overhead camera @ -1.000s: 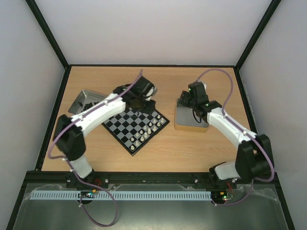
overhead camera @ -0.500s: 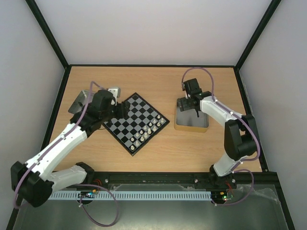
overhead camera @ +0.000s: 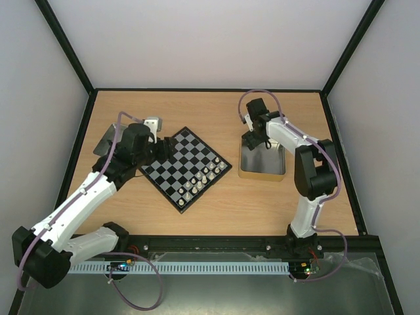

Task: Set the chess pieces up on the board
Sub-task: Adjust the storage box at the center of the board.

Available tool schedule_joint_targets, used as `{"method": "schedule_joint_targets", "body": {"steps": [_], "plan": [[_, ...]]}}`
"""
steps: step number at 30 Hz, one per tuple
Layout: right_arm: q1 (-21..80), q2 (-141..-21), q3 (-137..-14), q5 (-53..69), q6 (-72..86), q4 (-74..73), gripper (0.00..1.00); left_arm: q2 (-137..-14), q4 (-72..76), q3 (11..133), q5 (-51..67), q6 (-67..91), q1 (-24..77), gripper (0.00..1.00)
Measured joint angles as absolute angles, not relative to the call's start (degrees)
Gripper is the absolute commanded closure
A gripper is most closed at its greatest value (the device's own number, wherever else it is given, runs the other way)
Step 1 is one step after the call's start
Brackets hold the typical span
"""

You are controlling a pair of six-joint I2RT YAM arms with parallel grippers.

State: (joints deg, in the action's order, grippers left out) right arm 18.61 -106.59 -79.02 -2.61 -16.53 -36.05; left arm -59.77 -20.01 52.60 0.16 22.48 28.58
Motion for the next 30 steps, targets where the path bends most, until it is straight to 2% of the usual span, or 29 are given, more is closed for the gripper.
{"method": "schedule_joint_targets", "body": {"steps": [5, 10, 20, 23, 30], "plan": [[17.8, -110.3, -82.1, -5.0, -18.5, -36.6, 0.18, -61.3, -20.0, 52.6, 0.4, 22.5, 28.5, 0.36], [17.0, -113.5, -83.6, -6.1, -20.5, -36.4, 0.25, -62.4, -19.9, 52.6, 0.6, 22.5, 28.3, 0.37], [14.3, -115.0, -85.5, -5.9, -22.1, -36.2, 0.63, -63.6, -19.7, 53.3, 1.6, 22.6, 28.3, 0.41], [13.5, -115.1, -85.5, -6.0, -21.6, -36.2, 0.71, -63.7, -19.5, 53.4, 1.9, 22.7, 28.3, 0.42], [11.7, -115.0, -84.9, -7.8, -21.1, -35.3, 0.79, -64.1, -19.1, 53.4, 2.9, 22.7, 28.3, 0.43]]}}
